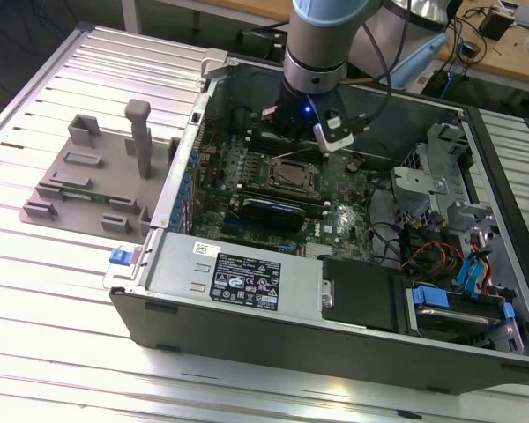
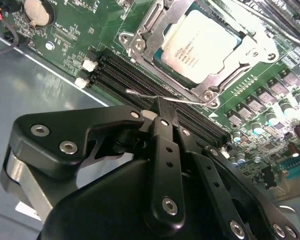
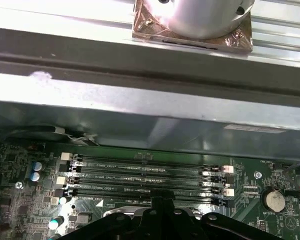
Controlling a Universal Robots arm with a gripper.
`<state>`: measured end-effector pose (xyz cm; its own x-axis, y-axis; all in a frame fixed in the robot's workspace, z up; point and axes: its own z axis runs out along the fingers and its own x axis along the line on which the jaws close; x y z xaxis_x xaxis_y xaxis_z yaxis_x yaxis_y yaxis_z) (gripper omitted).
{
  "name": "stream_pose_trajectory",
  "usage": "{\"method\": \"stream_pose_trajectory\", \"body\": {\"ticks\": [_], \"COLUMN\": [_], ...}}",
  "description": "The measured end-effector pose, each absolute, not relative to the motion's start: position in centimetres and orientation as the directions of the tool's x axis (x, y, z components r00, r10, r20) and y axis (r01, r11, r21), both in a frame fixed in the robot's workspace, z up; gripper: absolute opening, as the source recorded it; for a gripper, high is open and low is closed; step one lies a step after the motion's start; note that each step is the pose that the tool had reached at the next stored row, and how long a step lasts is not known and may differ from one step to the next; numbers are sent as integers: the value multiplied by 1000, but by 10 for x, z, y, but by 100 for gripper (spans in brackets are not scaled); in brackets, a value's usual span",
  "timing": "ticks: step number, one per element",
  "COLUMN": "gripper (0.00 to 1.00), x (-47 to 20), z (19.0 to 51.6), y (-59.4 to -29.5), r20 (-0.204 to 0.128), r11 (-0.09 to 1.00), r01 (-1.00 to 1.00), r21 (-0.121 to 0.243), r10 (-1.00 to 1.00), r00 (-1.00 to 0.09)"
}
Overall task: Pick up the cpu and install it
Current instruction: 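Install the first cpu locking lever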
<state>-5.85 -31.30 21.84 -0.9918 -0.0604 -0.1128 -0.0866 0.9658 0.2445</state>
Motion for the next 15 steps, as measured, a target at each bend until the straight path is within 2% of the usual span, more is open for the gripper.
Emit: {"method": "stream_pose_trajectory", "body": {"ticks": [15], "gripper": [11], "x": [-59], "z": [210], "y": [-312], "r20": [-115], "r11": [970], "r01": [14], "r21": [241], "r10": [43], "r00": [-992]}}
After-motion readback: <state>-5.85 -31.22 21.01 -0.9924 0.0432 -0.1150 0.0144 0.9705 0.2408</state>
